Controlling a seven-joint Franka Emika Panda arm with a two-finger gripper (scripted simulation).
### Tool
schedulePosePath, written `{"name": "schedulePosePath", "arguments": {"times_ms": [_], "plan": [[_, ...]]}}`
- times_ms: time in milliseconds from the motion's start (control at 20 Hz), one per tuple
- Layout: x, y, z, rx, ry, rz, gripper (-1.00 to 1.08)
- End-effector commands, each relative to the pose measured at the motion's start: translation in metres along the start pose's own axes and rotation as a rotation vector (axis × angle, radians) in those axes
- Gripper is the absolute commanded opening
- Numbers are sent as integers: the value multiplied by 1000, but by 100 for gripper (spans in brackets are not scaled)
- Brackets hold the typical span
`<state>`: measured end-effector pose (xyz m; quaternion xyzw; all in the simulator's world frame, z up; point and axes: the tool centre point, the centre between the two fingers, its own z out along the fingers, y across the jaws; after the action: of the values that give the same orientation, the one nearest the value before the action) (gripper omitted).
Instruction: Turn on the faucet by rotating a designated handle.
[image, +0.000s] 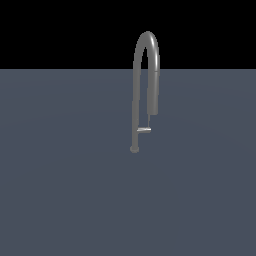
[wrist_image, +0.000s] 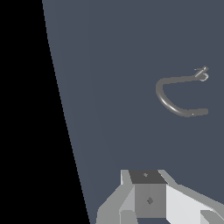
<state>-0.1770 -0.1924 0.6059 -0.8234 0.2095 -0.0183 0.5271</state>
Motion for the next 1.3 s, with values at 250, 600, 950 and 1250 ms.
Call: {"name": "schedulePosePath", "arguments": {"times_ms": [250, 600, 950, 1250], "plan": [[77, 43, 24, 106, -141, 215, -100], [148, 94, 81, 149, -290, 444, -100], [204, 153, 168, 128, -438, 692, -100], [232, 208, 253, 63, -546, 896, -100]]}}
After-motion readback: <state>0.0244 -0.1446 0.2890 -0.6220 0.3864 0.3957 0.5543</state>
